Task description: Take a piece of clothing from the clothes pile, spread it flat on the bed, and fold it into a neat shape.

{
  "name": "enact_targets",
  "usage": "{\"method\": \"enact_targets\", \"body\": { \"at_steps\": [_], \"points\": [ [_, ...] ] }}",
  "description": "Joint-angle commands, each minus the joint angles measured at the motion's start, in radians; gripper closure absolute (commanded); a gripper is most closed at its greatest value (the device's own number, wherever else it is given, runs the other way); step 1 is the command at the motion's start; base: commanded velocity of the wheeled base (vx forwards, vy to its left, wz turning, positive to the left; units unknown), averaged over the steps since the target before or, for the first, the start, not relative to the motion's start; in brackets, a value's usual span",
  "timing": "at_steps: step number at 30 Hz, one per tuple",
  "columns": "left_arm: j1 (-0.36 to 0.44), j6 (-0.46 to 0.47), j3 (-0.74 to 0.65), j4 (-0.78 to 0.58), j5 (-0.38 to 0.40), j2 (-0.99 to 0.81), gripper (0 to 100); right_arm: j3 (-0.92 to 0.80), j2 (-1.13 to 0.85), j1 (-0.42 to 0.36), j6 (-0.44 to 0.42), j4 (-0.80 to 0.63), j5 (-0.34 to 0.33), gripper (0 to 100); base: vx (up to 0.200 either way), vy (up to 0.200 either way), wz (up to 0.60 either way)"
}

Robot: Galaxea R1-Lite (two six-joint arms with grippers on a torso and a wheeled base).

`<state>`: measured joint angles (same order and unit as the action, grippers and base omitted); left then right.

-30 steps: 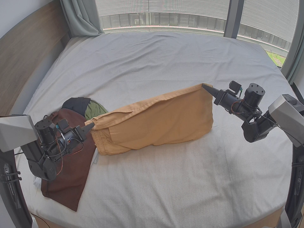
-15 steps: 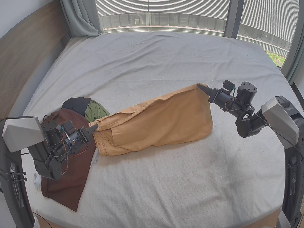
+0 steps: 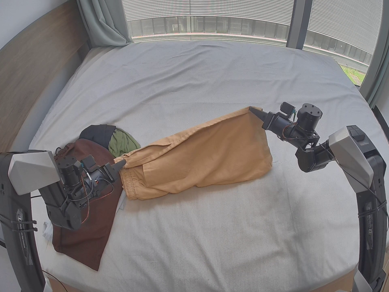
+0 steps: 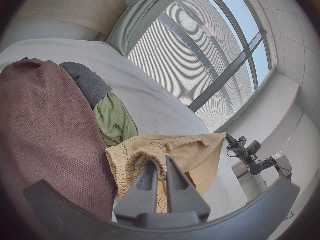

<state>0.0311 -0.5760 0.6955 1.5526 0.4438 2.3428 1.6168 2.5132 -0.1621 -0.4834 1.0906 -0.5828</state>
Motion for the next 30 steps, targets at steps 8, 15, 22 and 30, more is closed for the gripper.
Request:
{"method": "enact_targets", "body": {
  "at_steps": [8, 15, 22, 30],
  "points": [
    [-0.003, 0.002, 0.016, 0.000, -0.001, 0.013, 0, 0.072, 0.056, -0.008, 0.000, -0.032, 0.017, 0, 0.000, 0.000, 0.00],
    [-0.016, 0.001, 0.056, 0.000, -0.057, 0.021, 0, 0.089, 0.064, -0.008, 0.003, -0.029, 0.034, 0, 0.000, 0.000, 0.00],
    [-0.008, 0.004, 0.048, 0.000, -0.062, 0.016, 0, -0.012, 0.047, -0.016, 0.020, 0.011, 0.050, 0, 0.000, 0.000, 0.00],
    [0.001, 0.013, 0.036, 0.001, -0.060, 0.012, 0, -0.186, 0.007, -0.007, 0.022, 0.080, 0.055, 0, 0.000, 0.000, 0.00]
  ]
}}
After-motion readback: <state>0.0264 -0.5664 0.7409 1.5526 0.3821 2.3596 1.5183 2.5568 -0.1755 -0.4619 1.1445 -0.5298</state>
